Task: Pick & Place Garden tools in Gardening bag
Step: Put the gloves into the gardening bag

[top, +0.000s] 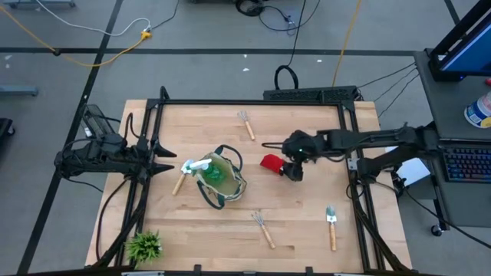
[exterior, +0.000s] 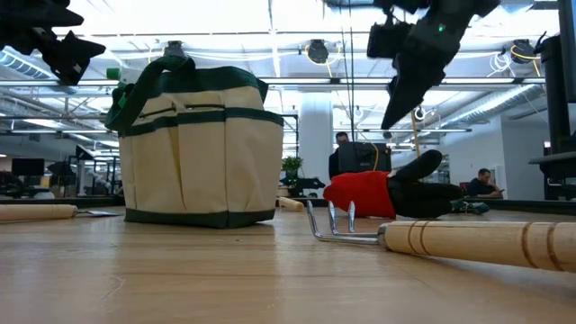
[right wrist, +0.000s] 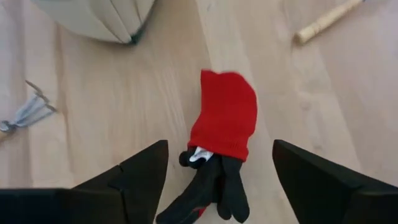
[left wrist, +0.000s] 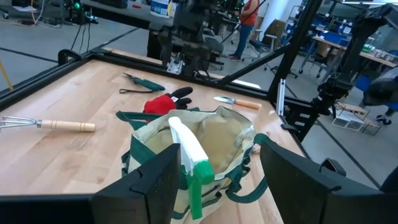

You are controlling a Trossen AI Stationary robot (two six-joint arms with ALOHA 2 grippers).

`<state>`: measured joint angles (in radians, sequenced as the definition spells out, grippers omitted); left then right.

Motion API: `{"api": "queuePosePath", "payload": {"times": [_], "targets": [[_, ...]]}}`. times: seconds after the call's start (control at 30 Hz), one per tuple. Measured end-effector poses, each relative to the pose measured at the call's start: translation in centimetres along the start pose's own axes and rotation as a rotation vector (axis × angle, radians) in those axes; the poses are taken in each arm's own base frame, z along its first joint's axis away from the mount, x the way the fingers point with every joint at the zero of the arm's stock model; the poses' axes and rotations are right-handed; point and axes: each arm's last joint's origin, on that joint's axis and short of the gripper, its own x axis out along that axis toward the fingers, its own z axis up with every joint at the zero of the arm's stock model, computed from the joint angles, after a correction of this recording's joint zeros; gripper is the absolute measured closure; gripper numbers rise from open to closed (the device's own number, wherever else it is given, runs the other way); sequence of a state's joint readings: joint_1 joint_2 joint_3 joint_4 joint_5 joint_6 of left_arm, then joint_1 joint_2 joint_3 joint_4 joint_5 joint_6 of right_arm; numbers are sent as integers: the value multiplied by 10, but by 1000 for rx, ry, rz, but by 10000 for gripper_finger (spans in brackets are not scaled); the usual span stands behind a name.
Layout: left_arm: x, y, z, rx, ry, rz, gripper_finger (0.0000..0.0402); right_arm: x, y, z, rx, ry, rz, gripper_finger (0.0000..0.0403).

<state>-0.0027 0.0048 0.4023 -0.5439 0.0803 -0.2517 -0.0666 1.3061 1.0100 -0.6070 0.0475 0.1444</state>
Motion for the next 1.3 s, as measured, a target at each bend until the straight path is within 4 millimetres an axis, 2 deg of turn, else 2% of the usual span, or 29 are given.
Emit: {"api": "queuePosePath", "payload": {"times": [0.6, 0.83, 1.13, 1.3], "targets": [[0, 0, 0, 5, -1, -6, 174, 54, 2, 1, -39, 103, -14, 114], [0, -1, 0, 6, 2, -21, 174, 75, -7, -2, -14, 162, -40, 114], [0, -1, 1, 9, -2, -29, 174, 104, -12, -11, 16, 268, 18, 117], [0, -1, 1, 10, -8, -30, 174, 116, -12, -18, 46, 325, 5, 134]]}}
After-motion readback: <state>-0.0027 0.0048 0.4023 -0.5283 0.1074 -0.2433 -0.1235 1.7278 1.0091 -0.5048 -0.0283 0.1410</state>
